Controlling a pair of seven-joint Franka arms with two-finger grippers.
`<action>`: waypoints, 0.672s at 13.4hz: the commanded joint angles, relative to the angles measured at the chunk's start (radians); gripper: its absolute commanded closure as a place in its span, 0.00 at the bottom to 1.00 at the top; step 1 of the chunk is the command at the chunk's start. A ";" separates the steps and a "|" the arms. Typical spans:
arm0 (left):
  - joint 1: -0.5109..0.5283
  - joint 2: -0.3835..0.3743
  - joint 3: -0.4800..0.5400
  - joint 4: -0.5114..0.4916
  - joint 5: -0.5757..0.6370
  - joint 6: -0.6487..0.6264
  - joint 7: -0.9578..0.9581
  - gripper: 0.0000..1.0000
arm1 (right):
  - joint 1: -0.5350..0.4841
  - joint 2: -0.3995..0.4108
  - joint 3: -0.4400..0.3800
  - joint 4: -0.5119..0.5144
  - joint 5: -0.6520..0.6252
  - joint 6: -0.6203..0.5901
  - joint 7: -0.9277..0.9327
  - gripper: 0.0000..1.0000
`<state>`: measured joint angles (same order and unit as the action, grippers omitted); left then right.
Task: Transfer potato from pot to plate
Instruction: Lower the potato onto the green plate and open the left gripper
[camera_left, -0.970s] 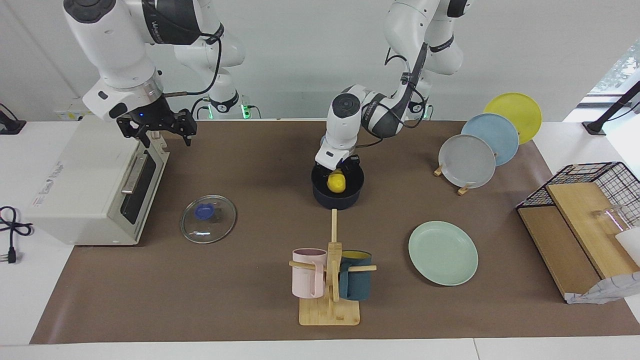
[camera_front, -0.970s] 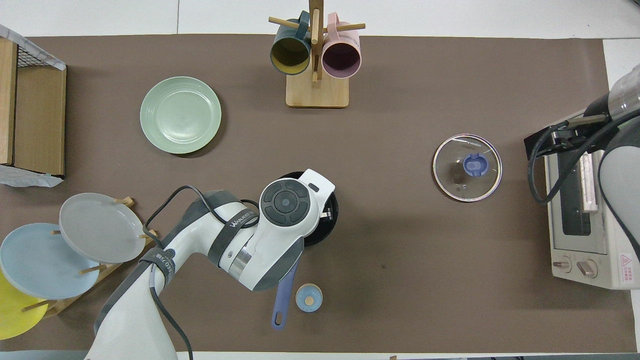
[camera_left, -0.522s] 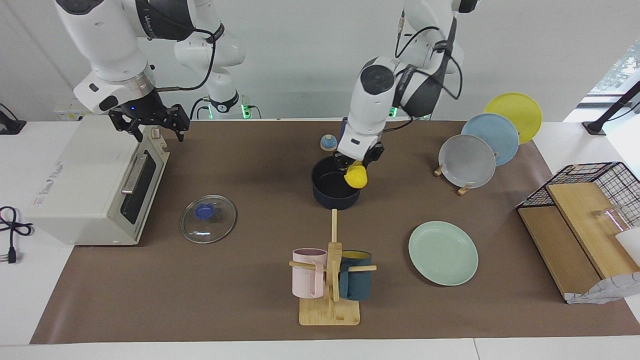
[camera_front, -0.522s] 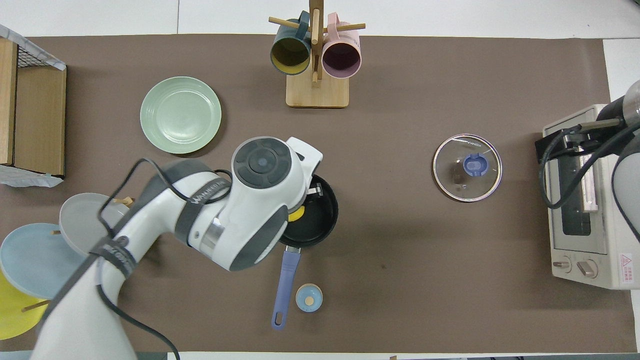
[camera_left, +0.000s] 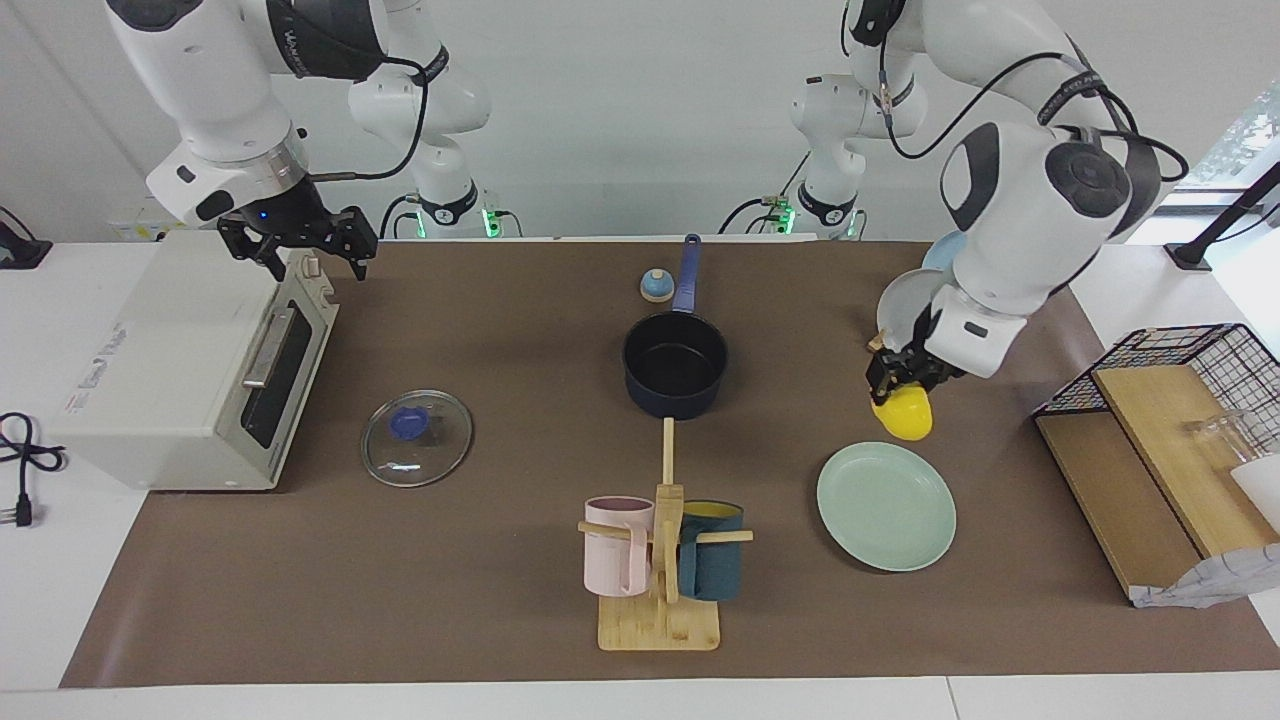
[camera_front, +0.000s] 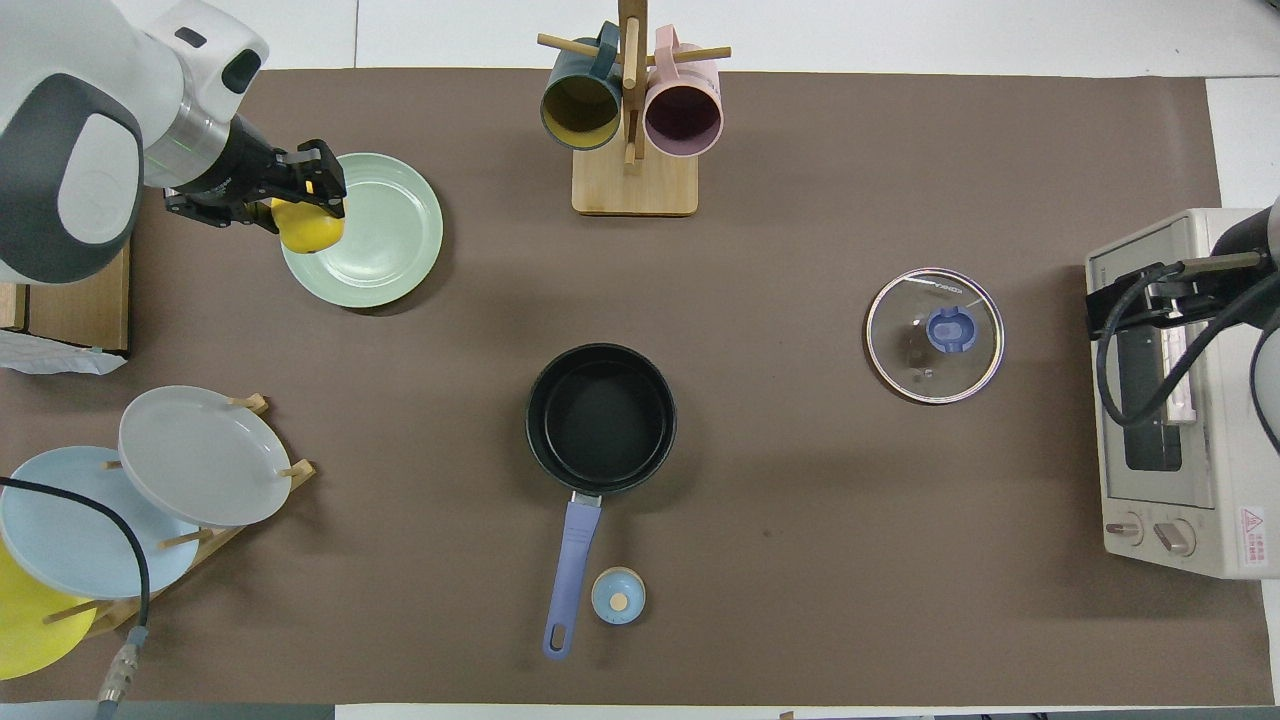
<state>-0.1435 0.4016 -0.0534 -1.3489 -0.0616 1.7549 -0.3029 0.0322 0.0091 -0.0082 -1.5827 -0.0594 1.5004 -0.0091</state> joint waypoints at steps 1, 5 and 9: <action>0.013 0.150 -0.008 0.051 -0.003 0.101 0.076 1.00 | -0.025 -0.012 0.008 -0.020 0.026 0.017 0.008 0.00; 0.012 0.177 -0.008 -0.080 0.054 0.259 0.116 1.00 | -0.028 -0.004 0.005 -0.020 0.029 0.023 0.006 0.00; 0.012 0.161 -0.008 -0.157 0.072 0.288 0.133 1.00 | -0.029 -0.006 0.001 -0.020 0.043 0.024 0.005 0.00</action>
<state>-0.1280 0.6058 -0.0656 -1.4398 -0.0133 2.0145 -0.1848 0.0176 0.0117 -0.0104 -1.5867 -0.0449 1.5070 -0.0091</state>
